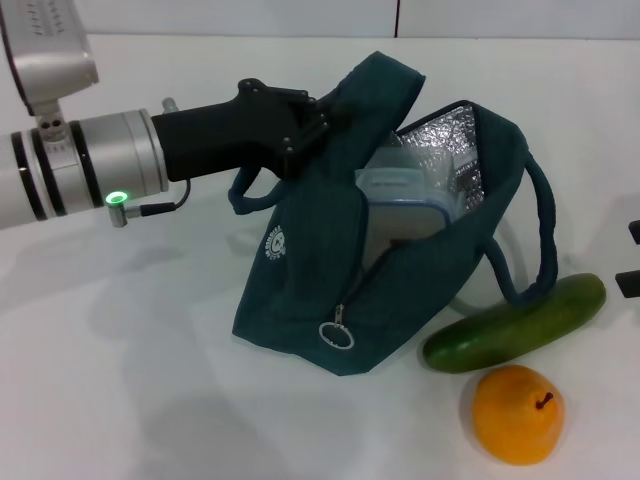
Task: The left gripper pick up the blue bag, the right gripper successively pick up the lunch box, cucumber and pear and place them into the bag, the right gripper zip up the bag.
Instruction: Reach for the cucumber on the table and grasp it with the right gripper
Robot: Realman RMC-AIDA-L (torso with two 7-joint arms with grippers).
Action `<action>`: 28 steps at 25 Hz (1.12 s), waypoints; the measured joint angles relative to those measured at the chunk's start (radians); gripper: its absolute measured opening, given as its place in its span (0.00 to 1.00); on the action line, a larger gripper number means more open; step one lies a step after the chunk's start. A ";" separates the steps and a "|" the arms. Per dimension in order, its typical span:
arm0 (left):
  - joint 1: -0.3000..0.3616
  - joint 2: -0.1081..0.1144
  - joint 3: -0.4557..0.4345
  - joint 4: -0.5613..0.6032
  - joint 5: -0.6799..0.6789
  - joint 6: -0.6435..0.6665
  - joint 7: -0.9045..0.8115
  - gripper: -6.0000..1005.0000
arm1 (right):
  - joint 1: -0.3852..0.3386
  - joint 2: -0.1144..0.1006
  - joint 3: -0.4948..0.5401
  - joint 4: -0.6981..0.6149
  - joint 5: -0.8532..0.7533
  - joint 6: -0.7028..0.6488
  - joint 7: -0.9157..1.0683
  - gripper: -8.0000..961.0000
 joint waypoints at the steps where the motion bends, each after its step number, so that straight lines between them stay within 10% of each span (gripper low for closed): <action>1: -0.002 0.000 0.000 -0.005 0.001 0.000 0.002 0.05 | 0.002 -0.001 -0.009 -0.001 -0.003 0.005 0.000 0.83; 28: -0.001 0.002 0.000 -0.010 0.003 -0.001 0.008 0.06 | 0.021 -0.011 -0.042 -0.080 0.000 -0.008 -0.146 0.83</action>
